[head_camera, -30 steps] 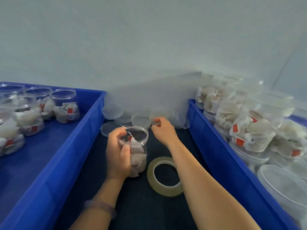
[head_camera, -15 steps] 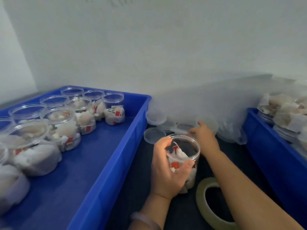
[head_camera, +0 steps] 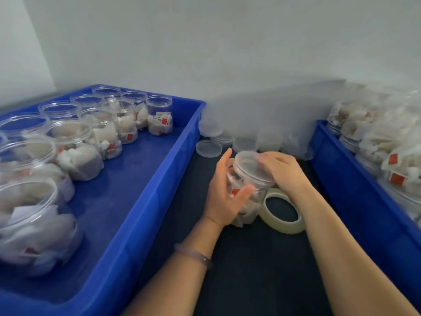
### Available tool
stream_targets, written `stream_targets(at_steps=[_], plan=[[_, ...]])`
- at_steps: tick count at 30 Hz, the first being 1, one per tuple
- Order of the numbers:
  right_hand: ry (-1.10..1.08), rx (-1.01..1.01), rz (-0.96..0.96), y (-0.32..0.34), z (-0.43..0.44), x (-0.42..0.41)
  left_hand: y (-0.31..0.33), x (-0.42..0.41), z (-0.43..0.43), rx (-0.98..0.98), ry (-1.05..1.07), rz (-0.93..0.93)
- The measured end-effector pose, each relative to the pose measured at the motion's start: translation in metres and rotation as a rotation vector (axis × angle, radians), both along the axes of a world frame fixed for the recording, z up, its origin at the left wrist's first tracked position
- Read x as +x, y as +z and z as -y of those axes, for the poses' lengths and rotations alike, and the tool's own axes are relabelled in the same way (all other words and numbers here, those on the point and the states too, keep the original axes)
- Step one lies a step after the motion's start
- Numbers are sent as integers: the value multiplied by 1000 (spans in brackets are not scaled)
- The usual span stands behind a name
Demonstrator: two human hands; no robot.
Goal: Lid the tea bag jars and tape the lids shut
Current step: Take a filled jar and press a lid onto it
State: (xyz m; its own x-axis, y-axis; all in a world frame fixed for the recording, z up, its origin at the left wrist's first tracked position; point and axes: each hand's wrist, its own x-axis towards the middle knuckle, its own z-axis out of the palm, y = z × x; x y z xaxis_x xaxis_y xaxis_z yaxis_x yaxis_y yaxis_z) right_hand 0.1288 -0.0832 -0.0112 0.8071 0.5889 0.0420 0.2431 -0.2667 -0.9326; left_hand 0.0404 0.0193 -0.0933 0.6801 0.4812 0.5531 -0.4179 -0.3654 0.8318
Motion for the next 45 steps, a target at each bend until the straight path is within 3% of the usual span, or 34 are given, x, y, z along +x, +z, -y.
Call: stream_targets(at_steps=[3,7,12,18,21,24,27,31,33,35,37,39,40,43,45], plan=[[12,-39,271,-3,-9,-15,3,-8,7,-57,27,-34],[217,-149,636,-5,-7,-26,5,-2,8,-234,115,-61],[334,-236,786,3,-3,-25,1,4,7,-175,185,-2],[455,-296,785,5,1,-23,-2,7,0,-232,149,-17],[284,-354,811,-3,0,-29,3,7,2,-247,172,-68],[34,-594,825,-11,-11,-56,3,12,4,-201,279,-75],[89,-804,841,3,-3,-57,4,14,4,-187,262,-143],[232,-749,649,37,19,-30,7,11,-1,-479,-12,-172],[273,-612,577,30,20,-27,8,9,-3,-537,-108,-226],[278,-364,546,9,14,-32,4,9,-1,-477,-62,-224],[73,-209,609,-12,4,-44,4,11,3,-445,95,-204],[-127,-310,740,-20,-2,-56,3,15,7,-420,206,-200],[-122,-417,801,-20,-2,-56,4,17,8,-404,229,-230],[167,-575,701,0,11,-34,8,16,2,-382,160,-321],[279,-488,592,10,16,-25,11,12,-3,-417,49,-290]])
